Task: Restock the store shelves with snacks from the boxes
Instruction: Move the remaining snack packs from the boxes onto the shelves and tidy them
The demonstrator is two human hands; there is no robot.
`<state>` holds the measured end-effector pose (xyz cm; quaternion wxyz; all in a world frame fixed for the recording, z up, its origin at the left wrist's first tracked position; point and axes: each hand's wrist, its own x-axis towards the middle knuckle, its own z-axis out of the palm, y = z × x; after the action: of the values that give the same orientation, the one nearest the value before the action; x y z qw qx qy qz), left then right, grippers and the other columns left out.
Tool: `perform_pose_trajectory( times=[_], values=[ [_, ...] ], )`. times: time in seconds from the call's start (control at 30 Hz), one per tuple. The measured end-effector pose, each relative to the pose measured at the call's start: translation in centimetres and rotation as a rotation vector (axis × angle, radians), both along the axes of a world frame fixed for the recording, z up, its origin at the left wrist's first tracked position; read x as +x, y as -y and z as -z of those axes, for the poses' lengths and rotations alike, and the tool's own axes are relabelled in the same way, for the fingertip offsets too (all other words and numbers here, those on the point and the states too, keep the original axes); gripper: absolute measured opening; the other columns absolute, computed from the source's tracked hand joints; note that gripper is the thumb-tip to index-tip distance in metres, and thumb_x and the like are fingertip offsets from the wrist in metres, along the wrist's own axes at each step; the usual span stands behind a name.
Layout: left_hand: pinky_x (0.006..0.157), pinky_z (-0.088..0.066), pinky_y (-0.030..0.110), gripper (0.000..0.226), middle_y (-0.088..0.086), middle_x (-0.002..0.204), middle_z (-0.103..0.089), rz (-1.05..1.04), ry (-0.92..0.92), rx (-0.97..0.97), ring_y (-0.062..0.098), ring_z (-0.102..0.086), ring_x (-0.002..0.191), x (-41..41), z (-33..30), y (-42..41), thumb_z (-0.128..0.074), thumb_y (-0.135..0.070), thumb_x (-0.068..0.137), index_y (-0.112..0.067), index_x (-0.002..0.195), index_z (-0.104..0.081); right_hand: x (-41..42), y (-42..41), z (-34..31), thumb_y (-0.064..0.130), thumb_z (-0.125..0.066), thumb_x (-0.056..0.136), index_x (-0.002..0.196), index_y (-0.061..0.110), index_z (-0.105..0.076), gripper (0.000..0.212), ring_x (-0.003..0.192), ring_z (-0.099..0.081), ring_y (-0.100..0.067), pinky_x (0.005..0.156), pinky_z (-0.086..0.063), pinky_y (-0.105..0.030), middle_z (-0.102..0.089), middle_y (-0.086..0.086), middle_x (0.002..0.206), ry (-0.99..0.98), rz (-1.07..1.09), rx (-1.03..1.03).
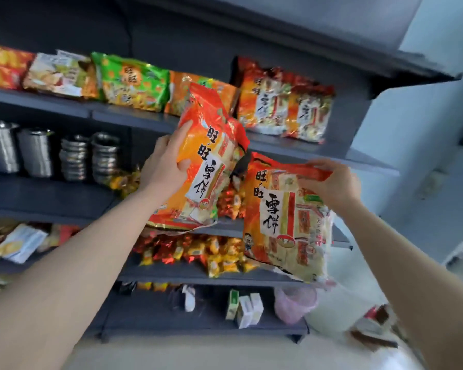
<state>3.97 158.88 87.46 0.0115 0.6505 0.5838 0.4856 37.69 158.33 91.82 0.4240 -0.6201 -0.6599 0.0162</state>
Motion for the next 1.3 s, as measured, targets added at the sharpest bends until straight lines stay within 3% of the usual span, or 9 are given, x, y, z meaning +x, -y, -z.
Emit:
perform_pose_trajectory(
  times=[0.17,0.27,0.43,0.6,0.8,0.97,1.13,1.2,1.3],
  values=[
    [0.101,-0.046,0.050,0.079,0.004,0.146,-0.043,0.087,0.235,0.041,0.027,-0.051,0.124,5.9,-4.7,-4.6,-0.057,-0.018,0.097,-0.063,0.144,-0.012,7.9,-2.3,-5.7,0.027,-0.089,0.069,0.099,0.038,-0.072,0.036,0.092,-0.065,-0.018,0.085,-0.057,-0.039,-0.066,0.003,0.104,-0.076,0.018,0.139],
    [0.108,-0.042,0.053,0.078,-0.005,0.154,-0.038,0.164,0.357,0.046,0.023,-0.043,0.136,7.9,-6.6,-7.8,-0.060,-0.018,0.096,-0.061,0.145,-0.016,11.7,-4.4,-8.2,0.026,-0.089,0.068,0.092,0.041,-0.070,0.034,0.093,-0.066,-0.016,0.089,-0.056,-0.037,-0.068,0.001,0.106,-0.183,0.048,0.199],
    [0.100,-0.050,0.046,0.074,-0.011,0.145,-0.046,0.217,0.423,0.060,0.017,-0.053,0.123,11.2,-9.3,-14.0,-0.058,-0.017,0.099,-0.051,0.151,-0.017,16.3,-9.1,-11.0,0.023,-0.089,0.068,0.098,0.033,-0.073,0.035,0.088,-0.069,-0.011,0.084,-0.057,-0.029,-0.071,0.008,0.095,-0.369,0.105,0.293],
    [0.092,-0.054,0.045,0.072,-0.011,0.142,-0.051,0.212,0.464,0.028,0.017,-0.060,0.110,13.4,-10.8,-21.2,-0.056,-0.022,0.100,-0.055,0.149,-0.014,19.2,-15.6,-12.6,0.028,-0.089,0.068,0.101,0.032,-0.074,0.037,0.088,-0.069,-0.010,0.079,-0.058,-0.025,-0.069,0.011,0.097,-0.554,0.174,0.403],
    [0.099,-0.051,0.048,0.074,-0.010,0.150,-0.043,0.304,0.523,0.015,0.019,-0.054,0.124,13.9,-14.2,-30.8,-0.056,-0.017,0.100,-0.056,0.149,-0.015,20.6,-25.7,-15.1,0.022,-0.086,0.075,0.108,0.026,-0.072,0.037,0.077,-0.061,0.005,0.061,-0.045,-0.007,-0.066,0.016,0.090,-0.623,0.180,0.475],
    [0.094,-0.052,0.046,0.073,-0.010,0.142,-0.047,0.356,0.606,-0.001,0.018,-0.056,0.117,14.2,-16.2,-37.5,-0.054,-0.014,0.101,-0.052,0.151,-0.018,21.5,-33.6,-15.8,0.024,-0.086,0.075,0.096,0.038,-0.068,0.031,0.088,-0.068,-0.003,0.083,-0.059,-0.027,-0.068,0.016,0.094,-0.646,0.152,0.560],
    [0.085,-0.054,0.045,0.072,-0.001,0.147,-0.046,0.340,0.656,-0.010,0.023,-0.057,0.117,14.4,-15.4,-41.8,-0.054,-0.013,0.100,-0.049,0.152,-0.020,21.7,-41.7,-16.6,0.034,-0.089,0.069,0.095,0.044,-0.067,0.036,0.100,-0.066,-0.012,0.090,-0.058,-0.035,-0.064,0.003,0.115,-0.446,0.053,0.565],
    [0.086,-0.053,0.045,0.072,-0.001,0.147,-0.046,0.332,0.667,-0.015,0.024,-0.056,0.118,14.3,-14.9,-42.8,-0.055,-0.013,0.100,-0.050,0.151,-0.021,21.1,-44.7,-16.4,0.036,-0.086,0.074,0.103,0.043,-0.065,0.037,0.107,-0.062,-0.015,0.097,-0.055,-0.037,-0.055,0.003,0.123,-0.345,0.002,0.542],
    [0.081,-0.052,0.043,0.071,-0.004,0.141,-0.047,0.308,0.708,-0.024,0.022,-0.056,0.113,14.4,-14.3,-43.8,-0.055,-0.013,0.100,-0.051,0.150,-0.023,20.4,-48.7,-15.0,0.040,-0.072,0.090,0.135,0.028,-0.052,0.052,0.128,-0.049,-0.026,0.113,-0.041,-0.040,-0.036,-0.005,0.147,-0.213,-0.021,0.485]
  ],
)
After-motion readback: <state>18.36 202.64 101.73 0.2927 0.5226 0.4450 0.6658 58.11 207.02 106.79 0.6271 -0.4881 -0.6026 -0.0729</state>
